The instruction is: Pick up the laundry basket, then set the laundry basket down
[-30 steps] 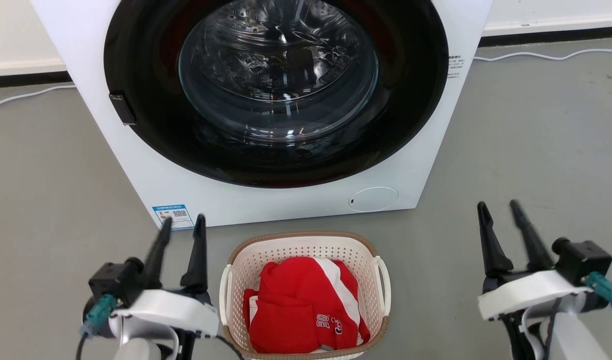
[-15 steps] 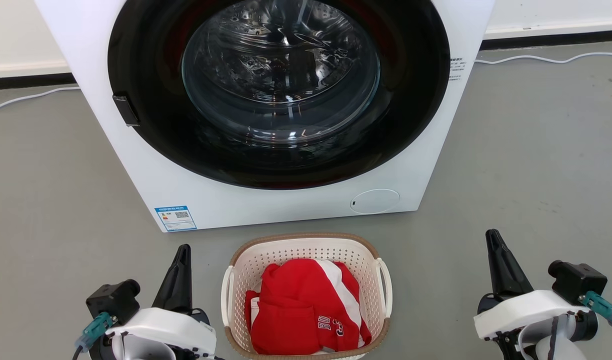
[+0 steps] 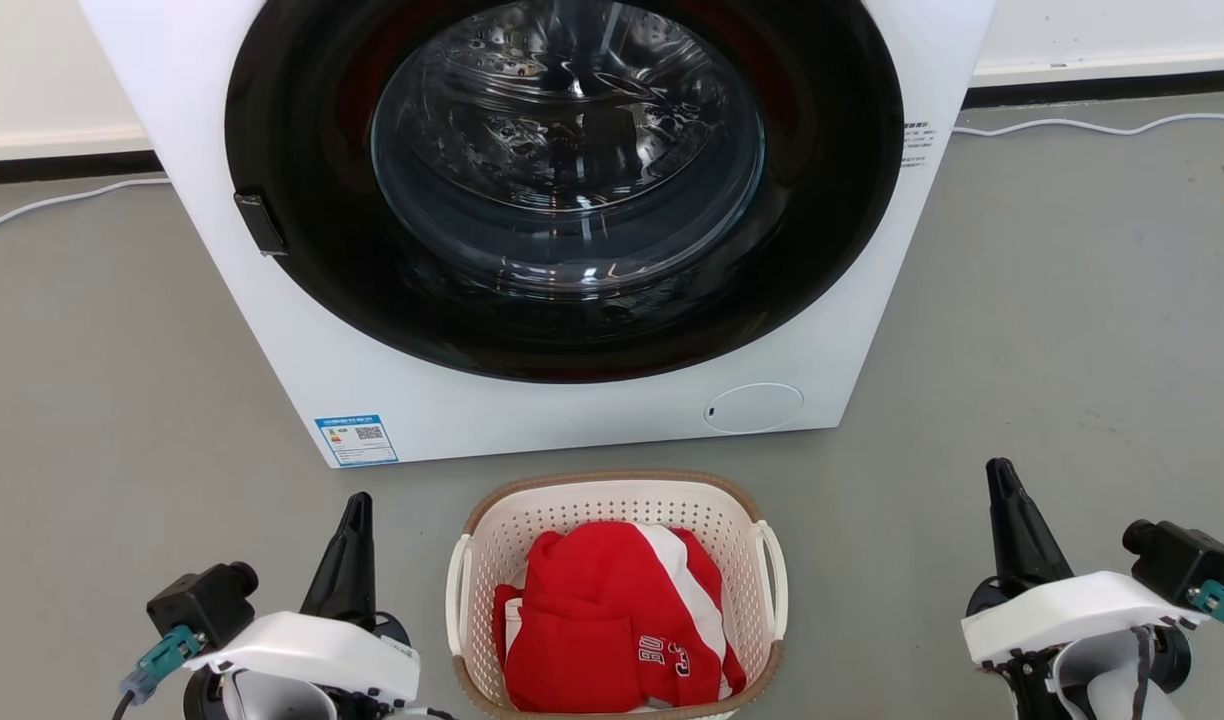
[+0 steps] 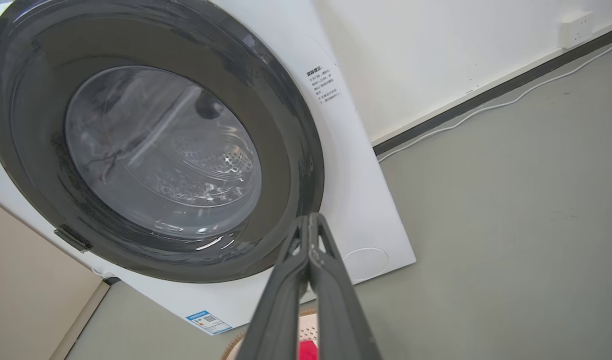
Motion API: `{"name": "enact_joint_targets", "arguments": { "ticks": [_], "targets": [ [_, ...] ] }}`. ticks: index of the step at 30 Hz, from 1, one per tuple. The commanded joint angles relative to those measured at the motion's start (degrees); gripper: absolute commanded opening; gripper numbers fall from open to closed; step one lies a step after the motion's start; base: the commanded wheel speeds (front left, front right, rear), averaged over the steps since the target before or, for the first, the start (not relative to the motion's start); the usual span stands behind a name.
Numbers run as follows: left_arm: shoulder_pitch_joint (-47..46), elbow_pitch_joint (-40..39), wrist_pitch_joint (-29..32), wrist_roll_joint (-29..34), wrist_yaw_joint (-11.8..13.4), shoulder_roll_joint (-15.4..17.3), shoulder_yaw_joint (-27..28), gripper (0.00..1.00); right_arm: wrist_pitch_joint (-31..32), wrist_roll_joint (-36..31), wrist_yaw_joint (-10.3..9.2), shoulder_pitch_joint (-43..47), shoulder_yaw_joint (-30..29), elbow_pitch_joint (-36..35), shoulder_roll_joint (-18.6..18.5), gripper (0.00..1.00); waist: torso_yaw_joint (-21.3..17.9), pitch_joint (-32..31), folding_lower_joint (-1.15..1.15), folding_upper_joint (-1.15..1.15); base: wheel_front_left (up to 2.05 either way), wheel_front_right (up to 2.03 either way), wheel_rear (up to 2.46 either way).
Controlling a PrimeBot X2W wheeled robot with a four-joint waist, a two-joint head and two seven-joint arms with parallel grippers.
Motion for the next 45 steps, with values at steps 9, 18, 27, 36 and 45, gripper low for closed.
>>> {"name": "enact_joint_targets", "arguments": {
  "ticks": [9,18,27,36,45],
  "targets": [
    [-1.75,-1.62,1.97,-6.68,-0.56,0.32,1.56,0.0,1.94,6.76,0.13,-0.9,-0.72,-2.6,0.03,0.0,0.24,-0.33,-0.01,0.0,0.0,0.0,0.0],
    [-1.76,-1.64,3.32,-11.39,-0.72,0.38,2.16,0.0,3.28,11.5,0.16,-0.63,-1.27,-3.1,0.36,0.0,0.43,-0.59,-0.01,0.0,0.0,0.0,0.0],
    [-1.76,-1.67,4.84,-16.72,-0.91,0.45,2.84,0.0,4.81,16.86,0.19,-0.32,-1.9,-3.66,0.73,0.0,0.65,-0.89,-0.01,0.0,0.0,0.0,0.0],
    [-1.77,-1.7,6.36,-22.02,-1.1,0.52,3.52,0.0,6.32,22.19,0.22,-0.01,-2.53,-4.22,1.1,0.0,0.87,-1.19,-0.01,0.0,0.0,0.0,0.0],
    [-1.77,-1.73,7.88,-27.35,-1.29,0.59,4.2,0.0,7.85,27.55,0.25,0.3,-3.16,-4.78,1.47,0.0,1.09,-1.48,-0.01,0.0,0.0,0.0,0.0]
  ]
}}
